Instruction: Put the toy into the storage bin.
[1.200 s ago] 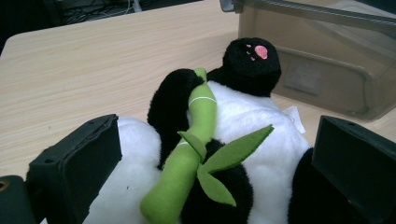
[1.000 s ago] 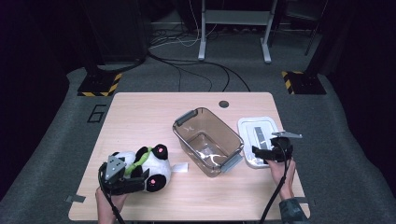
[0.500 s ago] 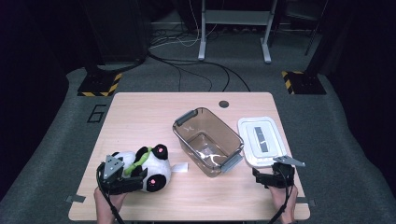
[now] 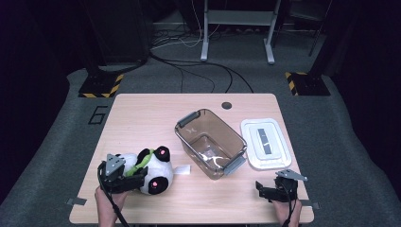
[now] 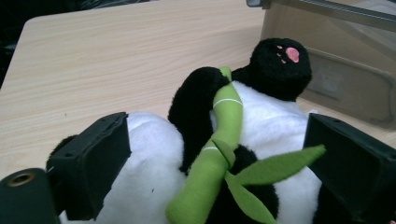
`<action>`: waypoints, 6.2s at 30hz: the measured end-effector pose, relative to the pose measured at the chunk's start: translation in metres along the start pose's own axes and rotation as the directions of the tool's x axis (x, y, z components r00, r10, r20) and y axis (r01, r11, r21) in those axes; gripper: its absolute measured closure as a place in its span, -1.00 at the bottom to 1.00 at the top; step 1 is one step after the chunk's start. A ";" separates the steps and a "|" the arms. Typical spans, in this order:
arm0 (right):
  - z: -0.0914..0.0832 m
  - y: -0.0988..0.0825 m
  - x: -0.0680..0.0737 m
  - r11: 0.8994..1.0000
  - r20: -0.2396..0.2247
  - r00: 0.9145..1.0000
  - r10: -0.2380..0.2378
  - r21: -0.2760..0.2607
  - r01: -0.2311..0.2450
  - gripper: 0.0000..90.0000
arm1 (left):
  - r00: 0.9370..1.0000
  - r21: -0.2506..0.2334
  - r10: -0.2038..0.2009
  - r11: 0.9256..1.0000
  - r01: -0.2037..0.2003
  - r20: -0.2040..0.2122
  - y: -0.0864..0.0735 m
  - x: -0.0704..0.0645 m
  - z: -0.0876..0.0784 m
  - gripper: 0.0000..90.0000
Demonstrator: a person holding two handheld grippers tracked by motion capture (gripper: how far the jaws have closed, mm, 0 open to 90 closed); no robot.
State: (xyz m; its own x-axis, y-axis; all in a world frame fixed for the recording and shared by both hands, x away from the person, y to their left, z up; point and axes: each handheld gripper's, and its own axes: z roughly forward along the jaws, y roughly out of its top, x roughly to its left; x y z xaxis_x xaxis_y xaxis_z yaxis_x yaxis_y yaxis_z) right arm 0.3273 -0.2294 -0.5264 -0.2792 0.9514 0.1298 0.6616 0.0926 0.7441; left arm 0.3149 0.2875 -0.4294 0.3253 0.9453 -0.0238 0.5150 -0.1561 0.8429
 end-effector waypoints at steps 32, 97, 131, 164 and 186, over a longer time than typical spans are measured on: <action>0.001 -0.001 -0.001 1.000 -0.048 0.999 -0.019 -0.008 0.018 -0.92 | 0.992 0.064 0.034 0.997 -0.042 0.121 -0.012 0.003 0.031 0.59; 0.005 0.000 0.006 0.996 0.027 0.996 -0.086 0.026 0.086 -0.93 | 0.944 -0.041 0.208 0.978 -0.205 0.258 0.038 0.007 -0.006 0.67; 0.005 0.000 0.006 0.997 0.026 0.997 -0.076 0.022 0.076 -0.92 | 0.890 -0.139 0.343 0.939 -0.315 0.302 0.115 -0.005 -0.021 0.66; 0.004 0.000 0.005 0.998 0.017 0.998 -0.058 0.018 0.058 -0.92 | 0.747 -0.223 0.523 0.852 -0.473 0.412 0.189 -0.071 0.042 0.66; 0.004 0.000 0.004 0.998 0.011 0.998 -0.056 0.016 0.056 -0.92 | 0.597 -0.240 0.630 0.761 -0.602 0.496 0.198 -0.117 0.089 0.66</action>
State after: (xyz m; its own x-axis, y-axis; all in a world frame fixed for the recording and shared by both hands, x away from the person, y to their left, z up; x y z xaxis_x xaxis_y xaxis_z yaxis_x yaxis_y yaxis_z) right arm 0.3293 -0.2247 -0.5282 -0.3085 0.9478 0.0804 0.6557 0.1506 0.7399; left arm 0.4490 0.1203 -0.3073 0.9124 0.3243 0.2497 0.0052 -0.6194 0.7851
